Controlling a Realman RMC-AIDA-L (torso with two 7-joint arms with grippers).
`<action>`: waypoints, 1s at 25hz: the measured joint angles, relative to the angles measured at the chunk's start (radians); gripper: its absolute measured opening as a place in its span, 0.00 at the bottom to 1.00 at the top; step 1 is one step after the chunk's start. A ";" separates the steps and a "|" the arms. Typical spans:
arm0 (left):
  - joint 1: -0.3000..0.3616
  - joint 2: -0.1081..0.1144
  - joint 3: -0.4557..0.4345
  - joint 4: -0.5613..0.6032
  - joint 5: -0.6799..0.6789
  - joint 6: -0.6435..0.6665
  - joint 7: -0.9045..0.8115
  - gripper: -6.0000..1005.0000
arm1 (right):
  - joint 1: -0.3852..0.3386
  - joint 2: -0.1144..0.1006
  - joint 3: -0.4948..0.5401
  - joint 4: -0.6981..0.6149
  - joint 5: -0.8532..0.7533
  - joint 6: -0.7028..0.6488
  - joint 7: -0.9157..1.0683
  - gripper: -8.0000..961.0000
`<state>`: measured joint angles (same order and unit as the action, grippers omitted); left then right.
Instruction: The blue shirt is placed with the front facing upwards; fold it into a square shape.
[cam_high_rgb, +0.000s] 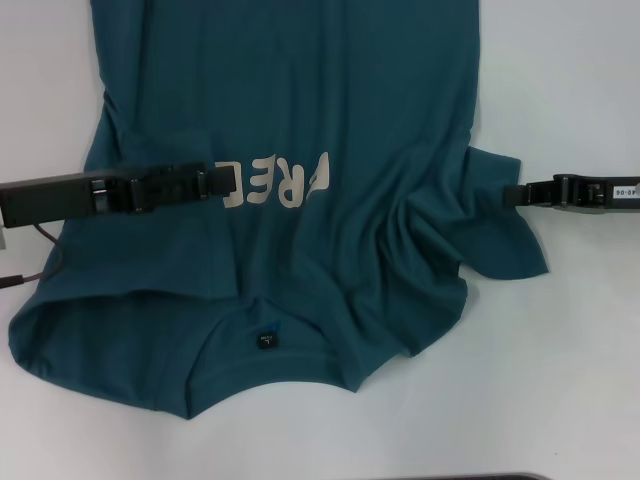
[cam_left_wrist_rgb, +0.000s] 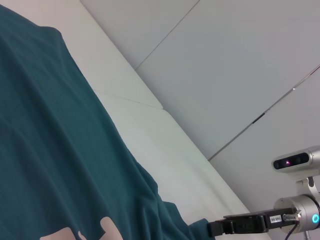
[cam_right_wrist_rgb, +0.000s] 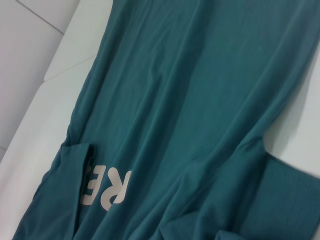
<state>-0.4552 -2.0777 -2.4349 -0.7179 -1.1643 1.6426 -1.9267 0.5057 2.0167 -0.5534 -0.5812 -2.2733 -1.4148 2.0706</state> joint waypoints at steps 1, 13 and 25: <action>0.000 0.000 -0.001 0.000 0.000 0.000 0.001 0.88 | 0.000 0.000 0.002 0.000 0.000 0.000 -0.003 0.01; 0.001 -0.003 -0.006 0.000 0.000 -0.006 0.004 0.88 | -0.057 -0.020 0.067 -0.011 0.046 -0.033 -0.040 0.01; -0.007 -0.007 -0.003 0.009 -0.001 -0.012 0.002 0.88 | -0.103 -0.052 0.179 -0.043 0.052 -0.088 -0.048 0.01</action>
<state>-0.4621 -2.0844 -2.4380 -0.7089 -1.1651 1.6305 -1.9248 0.4032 1.9651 -0.3743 -0.6245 -2.2213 -1.5025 2.0230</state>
